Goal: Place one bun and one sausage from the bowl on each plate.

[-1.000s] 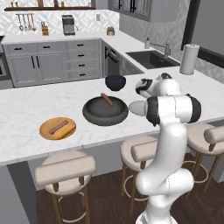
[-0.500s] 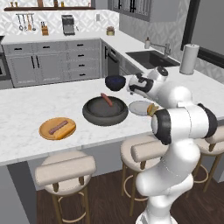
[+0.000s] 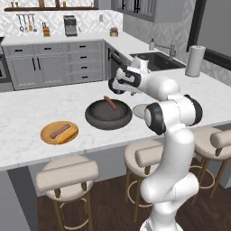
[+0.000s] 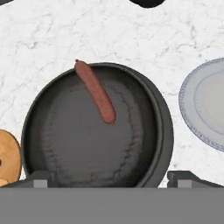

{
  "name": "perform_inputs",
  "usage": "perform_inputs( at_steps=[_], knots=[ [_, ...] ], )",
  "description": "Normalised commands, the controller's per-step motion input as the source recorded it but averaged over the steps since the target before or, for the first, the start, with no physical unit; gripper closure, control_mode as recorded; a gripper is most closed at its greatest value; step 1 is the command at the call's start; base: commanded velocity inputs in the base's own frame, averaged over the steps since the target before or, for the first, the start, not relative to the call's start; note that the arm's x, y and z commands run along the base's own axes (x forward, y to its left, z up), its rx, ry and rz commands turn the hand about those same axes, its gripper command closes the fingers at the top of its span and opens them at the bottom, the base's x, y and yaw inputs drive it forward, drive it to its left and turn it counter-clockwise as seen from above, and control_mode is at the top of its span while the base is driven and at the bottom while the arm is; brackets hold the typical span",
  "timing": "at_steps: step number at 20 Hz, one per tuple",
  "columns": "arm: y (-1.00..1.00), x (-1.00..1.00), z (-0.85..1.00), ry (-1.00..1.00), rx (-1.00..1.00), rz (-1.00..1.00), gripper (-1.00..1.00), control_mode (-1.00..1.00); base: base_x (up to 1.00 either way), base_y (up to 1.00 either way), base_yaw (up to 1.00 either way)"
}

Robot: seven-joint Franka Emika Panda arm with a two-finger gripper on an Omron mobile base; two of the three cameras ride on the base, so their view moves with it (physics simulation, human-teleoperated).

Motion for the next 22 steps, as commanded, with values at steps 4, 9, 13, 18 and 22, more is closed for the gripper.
perform_inputs(
  at_steps=[4,9,13,18,22],
  knots=[
    [0.57,0.00,-0.93,0.33,-0.34,0.18,-1.00,-1.00,0.00,0.00,0.00],
    [0.19,0.21,-0.82,0.09,-0.28,0.19,-1.00,-1.00,0.00,0.00,0.00],
    [0.00,0.55,-0.60,-0.11,-0.06,0.04,-1.00,-1.00,0.00,0.00,0.00],
    [-0.03,0.28,-0.60,-0.09,0.00,0.00,-1.00,-1.00,0.00,0.00,0.00],
    [0.00,0.36,-0.21,-0.08,0.00,0.00,-1.00,-1.00,0.00,0.00,0.00]
  ],
)
